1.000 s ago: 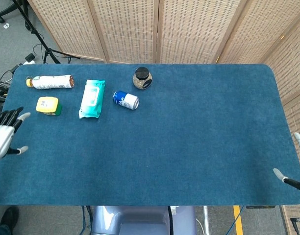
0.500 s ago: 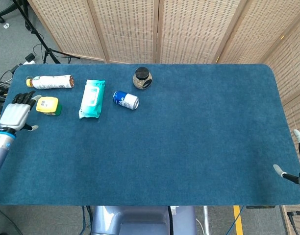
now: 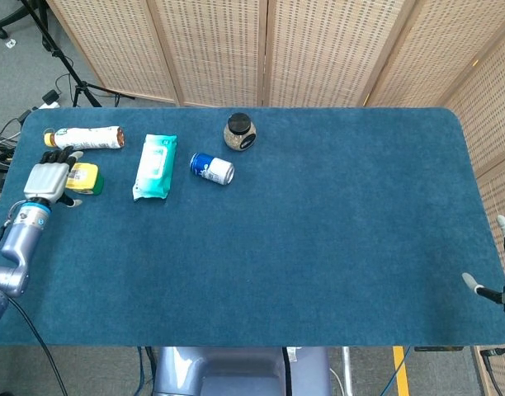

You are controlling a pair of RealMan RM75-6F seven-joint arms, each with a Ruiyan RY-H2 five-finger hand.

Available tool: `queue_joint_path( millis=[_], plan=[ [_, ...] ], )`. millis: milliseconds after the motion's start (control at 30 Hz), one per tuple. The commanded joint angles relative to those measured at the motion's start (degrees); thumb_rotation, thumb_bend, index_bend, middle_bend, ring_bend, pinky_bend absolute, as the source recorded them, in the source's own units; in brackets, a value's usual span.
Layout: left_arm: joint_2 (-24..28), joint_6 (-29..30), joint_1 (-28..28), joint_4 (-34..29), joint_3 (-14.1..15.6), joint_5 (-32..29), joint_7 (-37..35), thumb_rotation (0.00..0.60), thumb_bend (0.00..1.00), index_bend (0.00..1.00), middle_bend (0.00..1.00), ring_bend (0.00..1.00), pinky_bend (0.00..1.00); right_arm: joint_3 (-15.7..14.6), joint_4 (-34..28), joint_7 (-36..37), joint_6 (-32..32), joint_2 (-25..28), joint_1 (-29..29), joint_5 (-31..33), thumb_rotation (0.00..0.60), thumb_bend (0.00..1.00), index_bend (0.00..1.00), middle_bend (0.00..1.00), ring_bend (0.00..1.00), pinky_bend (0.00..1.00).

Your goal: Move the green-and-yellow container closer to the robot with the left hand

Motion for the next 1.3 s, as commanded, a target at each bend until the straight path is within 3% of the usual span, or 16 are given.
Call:
queue_joint_path(
  millis=[33,133,200,300,367,467,633,833,1033,1167,1300],
  plan=[
    [-2.13,-2.44,-1.52,3.23,0.22,-0.28,-0.62,0.6,0.0,0.01,0.0,0.0,0.0,0.14,0.21,-0.39,-0.31,-0.32,0.2,0.42,0.6,0.0,0.0,0.0,0.0,0.0],
    [-3.77,-4.28,-2.44,5.79,0.26,-0.58,-0.58,0.6,0.0,0.06,0.0,0.0,0.02,0.26,0.34,-0.78,-0.44,-0.58,0.39,0.63,0.6,0.0,0.0,0.0,0.0,0.0],
    [-4.83,-5.57,-3.06,7.2,0.36,-0.68,-0.6,0.6,0.0,0.12,0.04,0.03,0.1,0.31,0.41,-1.09,-0.5,-0.77,0.52,0.66,0.6,0.0,0.0,0.0,0.0,0.0],
    [-6.03,-6.23,-3.64,8.81,0.48,-0.68,-0.59,0.6,0.02,0.25,0.23,0.18,0.25,0.44,0.6,-1.43,-0.69,-1.03,0.68,1.02,0.6,0.0,0.0,0.0,0.0,0.0],
    [-6.89,-5.74,-3.81,10.16,0.29,-0.9,-0.37,0.6,0.12,0.35,0.33,0.28,0.32,0.55,0.73,-1.51,-0.9,-1.15,0.79,1.32,0.6,0.0,0.0,0.0,0.0,0.0],
    [-7.98,-5.89,-4.02,11.97,-0.21,-1.55,0.18,0.6,0.26,0.44,0.4,0.37,0.39,0.67,0.91,-1.57,-1.14,-1.28,0.91,1.64,0.6,0.0,0.0,0.0,0.0,0.0],
    [-8.48,-5.07,-3.91,13.15,-1.1,-2.53,-0.41,0.6,0.3,0.5,0.44,0.42,0.42,0.67,0.96,-1.57,-1.34,-1.46,1.01,1.74,0.6,0.0,0.0,0.0,0.0,0.0],
    [-4.27,1.23,-2.71,7.83,0.22,-0.37,-4.53,0.6,0.29,0.51,0.44,0.42,0.42,0.49,0.57,-0.9,-1.25,-1.13,0.85,1.2,0.6,0.0,0.0,0.0,0.0,0.0],
    [6.08,10.37,-0.04,-7.18,1.86,2.5,-4.94,0.6,0.29,0.51,0.44,0.42,0.42,0.1,-0.01,0.26,-1.0,-0.52,0.52,0.15,0.6,0.0,0.0,0.0,0.0,0.0],
    [19.78,10.27,2.83,-31.21,1.98,-0.17,5.19,0.6,0.29,0.51,0.44,0.42,0.42,-0.24,-0.42,1.55,-0.63,0.05,0.21,-1.01,0.6,0.0,0.0,0.0,0.0,0.0],
    [29.27,11.88,6.72,-53.59,1.54,-10.16,21.81,0.6,0.29,0.51,0.44,0.42,0.42,-0.63,-0.8,3.03,-0.37,0.78,-0.08,-2.23,0.6,0.0,0.0,0.0,0.0,0.0]
  ],
)
